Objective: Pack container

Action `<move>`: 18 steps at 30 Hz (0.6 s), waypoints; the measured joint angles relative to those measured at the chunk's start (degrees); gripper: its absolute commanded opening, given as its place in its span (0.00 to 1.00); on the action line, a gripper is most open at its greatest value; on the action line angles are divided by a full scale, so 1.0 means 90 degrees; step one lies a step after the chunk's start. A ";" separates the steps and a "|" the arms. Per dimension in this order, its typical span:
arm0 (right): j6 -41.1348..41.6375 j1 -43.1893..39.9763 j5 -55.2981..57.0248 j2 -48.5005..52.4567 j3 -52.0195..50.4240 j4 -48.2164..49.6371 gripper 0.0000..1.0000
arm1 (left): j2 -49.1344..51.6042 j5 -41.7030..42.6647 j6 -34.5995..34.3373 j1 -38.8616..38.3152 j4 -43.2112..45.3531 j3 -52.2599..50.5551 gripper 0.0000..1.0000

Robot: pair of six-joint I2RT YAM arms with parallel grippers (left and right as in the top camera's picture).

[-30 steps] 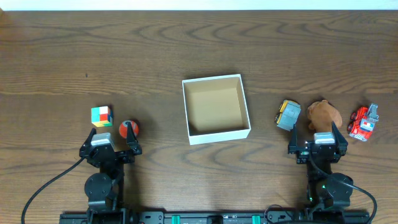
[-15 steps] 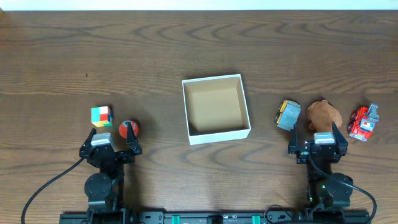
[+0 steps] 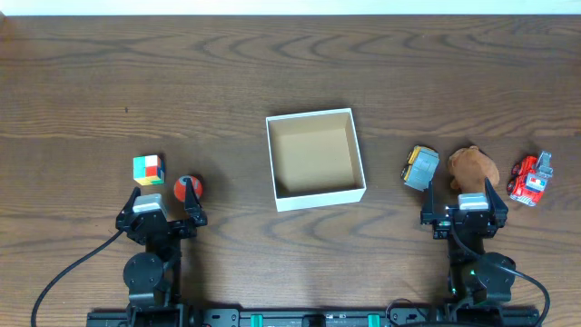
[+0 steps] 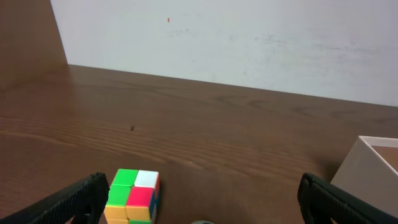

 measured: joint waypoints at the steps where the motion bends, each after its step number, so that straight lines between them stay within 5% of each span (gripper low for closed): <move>1: 0.0000 0.0000 0.0000 0.0000 0.0000 0.0000 0.99 | 0.0000 0.0000 0.0000 0.0000 0.0000 0.0000 0.98; 18: 0.0000 0.0000 0.0012 0.0000 0.0000 0.0000 0.99 | 0.0000 0.0000 0.0000 0.0000 0.0000 0.0000 0.98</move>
